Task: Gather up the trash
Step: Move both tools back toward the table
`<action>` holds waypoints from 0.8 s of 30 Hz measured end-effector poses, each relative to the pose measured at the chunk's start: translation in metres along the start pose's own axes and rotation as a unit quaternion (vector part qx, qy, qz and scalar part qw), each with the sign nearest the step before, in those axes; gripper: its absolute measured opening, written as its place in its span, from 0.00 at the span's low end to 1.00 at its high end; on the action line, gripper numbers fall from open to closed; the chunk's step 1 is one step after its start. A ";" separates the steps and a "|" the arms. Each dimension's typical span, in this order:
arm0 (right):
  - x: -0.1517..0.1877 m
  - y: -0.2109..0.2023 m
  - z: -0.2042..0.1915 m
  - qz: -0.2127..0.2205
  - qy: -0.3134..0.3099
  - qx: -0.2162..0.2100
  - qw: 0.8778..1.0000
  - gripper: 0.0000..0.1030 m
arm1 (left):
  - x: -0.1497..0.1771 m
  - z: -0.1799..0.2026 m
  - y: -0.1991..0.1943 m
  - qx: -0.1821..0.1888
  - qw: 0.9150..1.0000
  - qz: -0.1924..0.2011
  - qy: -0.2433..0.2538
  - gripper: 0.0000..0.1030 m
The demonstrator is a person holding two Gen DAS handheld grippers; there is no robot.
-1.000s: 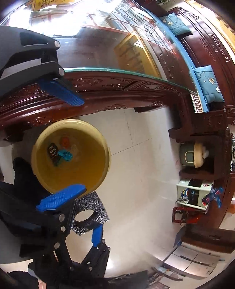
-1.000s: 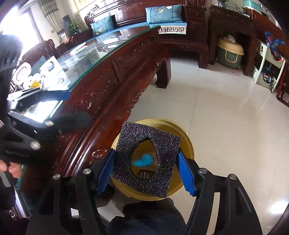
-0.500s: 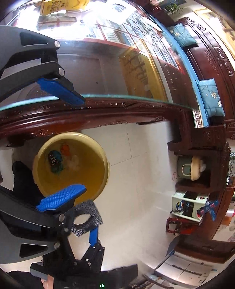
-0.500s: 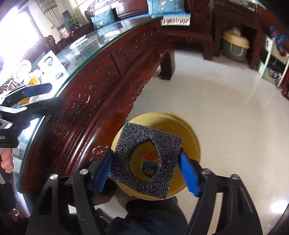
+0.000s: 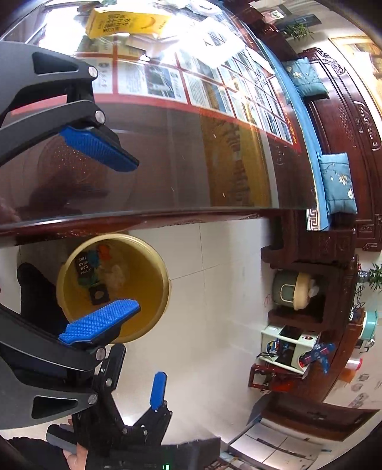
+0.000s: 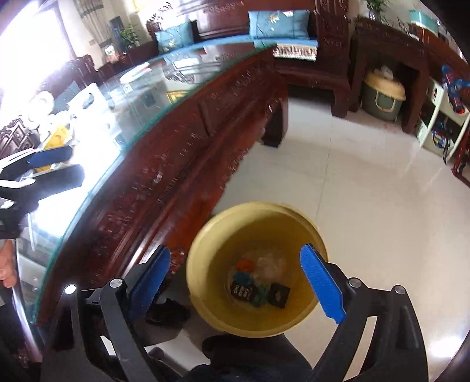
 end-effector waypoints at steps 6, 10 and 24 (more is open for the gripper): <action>-0.014 -0.023 -0.053 0.049 -0.072 0.006 0.996 0.92 | 0.014 -0.041 -0.029 -0.025 0.999 0.018 -0.029 0.86; -0.021 -0.028 -0.094 0.084 -0.116 0.002 0.990 0.92 | 0.027 -0.078 -0.052 -0.053 0.996 0.032 -0.059 0.86; -0.036 0.001 -0.241 0.104 -0.209 -0.072 0.970 0.92 | 0.077 -0.197 -0.133 -0.165 0.974 0.065 -0.138 0.90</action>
Point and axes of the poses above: each gripper's, at about its wrist camera, not at the fingertips, and y roughly the way its jaws point, z to its right, x to its underside, the point moved 5 cm from there along y, roughly the way its jaws point, and after that the axes turned 10 degrees about z, right-handed, at the moved point
